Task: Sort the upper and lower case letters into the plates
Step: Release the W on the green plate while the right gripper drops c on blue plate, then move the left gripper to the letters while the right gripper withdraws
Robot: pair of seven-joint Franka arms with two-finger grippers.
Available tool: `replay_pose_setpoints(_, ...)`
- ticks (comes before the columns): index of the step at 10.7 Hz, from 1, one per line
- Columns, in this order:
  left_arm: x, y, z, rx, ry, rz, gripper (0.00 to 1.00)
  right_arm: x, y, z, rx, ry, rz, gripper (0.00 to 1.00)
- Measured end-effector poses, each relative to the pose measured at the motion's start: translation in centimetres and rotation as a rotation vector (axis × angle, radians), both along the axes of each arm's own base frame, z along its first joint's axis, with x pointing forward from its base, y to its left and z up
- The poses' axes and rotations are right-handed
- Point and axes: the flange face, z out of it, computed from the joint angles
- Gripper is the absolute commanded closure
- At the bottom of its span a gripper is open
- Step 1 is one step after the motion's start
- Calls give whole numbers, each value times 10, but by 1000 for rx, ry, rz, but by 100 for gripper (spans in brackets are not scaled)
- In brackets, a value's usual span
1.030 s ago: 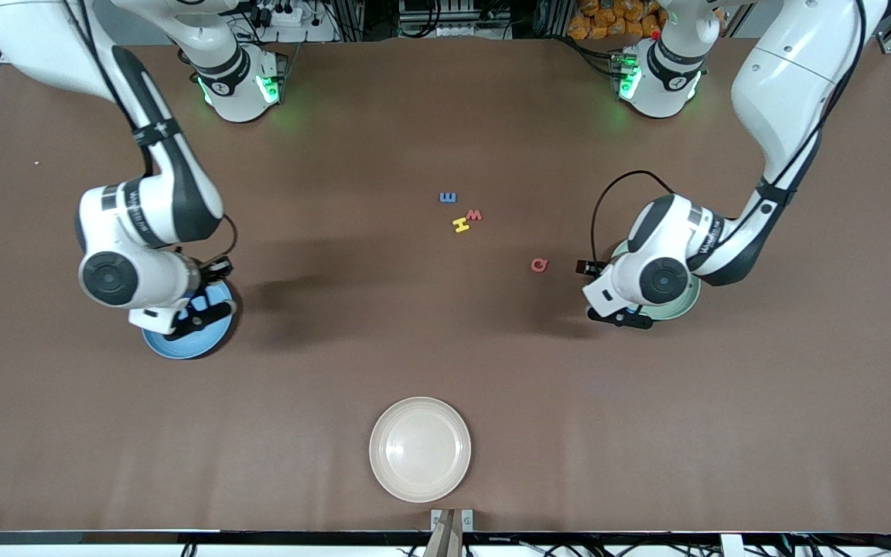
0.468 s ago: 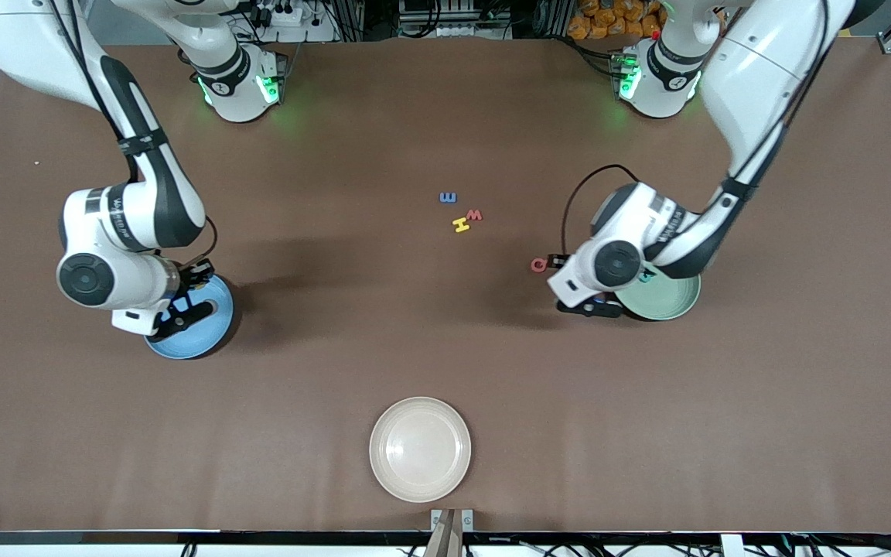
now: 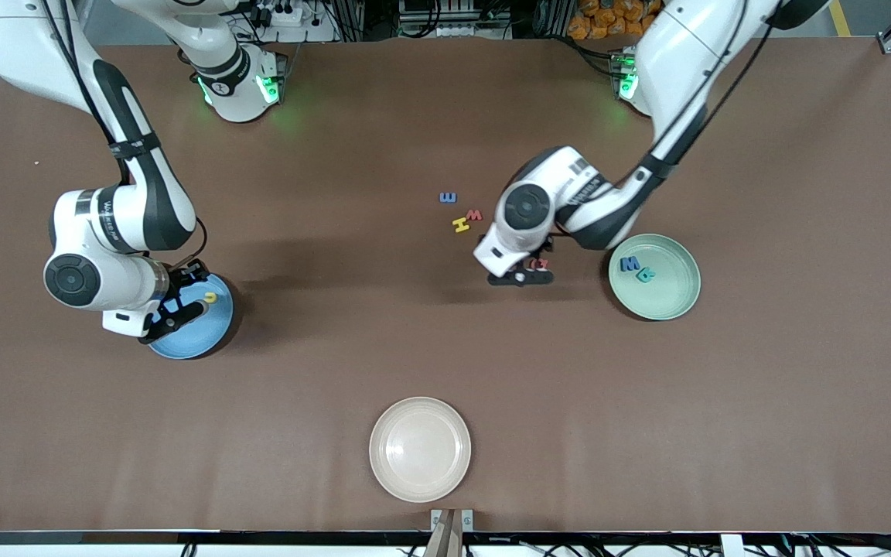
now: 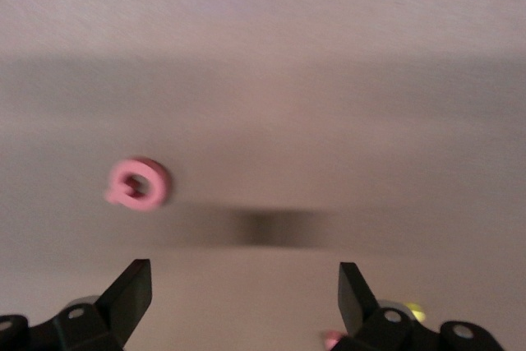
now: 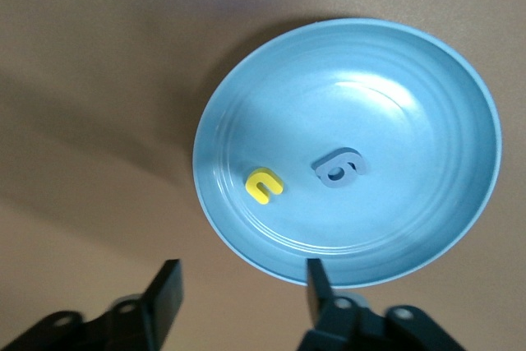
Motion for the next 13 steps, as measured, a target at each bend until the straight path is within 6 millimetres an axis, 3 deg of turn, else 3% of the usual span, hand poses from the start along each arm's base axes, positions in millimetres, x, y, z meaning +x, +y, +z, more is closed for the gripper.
replay_pose_setpoints(2,-30,-37,0,22,-9,83,0,2,4,7,3,-12,6,0)
replay_pose_setpoints(3,-43,-52,2,32,-16,130,0,3,8,20,5,-28,13,0)
replay_pose_setpoints(5,-48,-60,2,46,-23,214,0,2,26,70,44,-69,8,0)
replay_pose_setpoints(8,-45,-58,0,68,-27,324,0,-8,32,172,104,-151,-34,0)
replay_pose_setpoints(10,-51,-63,-1,84,-28,402,0,-13,33,204,109,-189,-34,0)
replay_pose_setpoints(13,-92,-100,0,47,-37,283,0,-18,31,241,96,-220,-93,0)
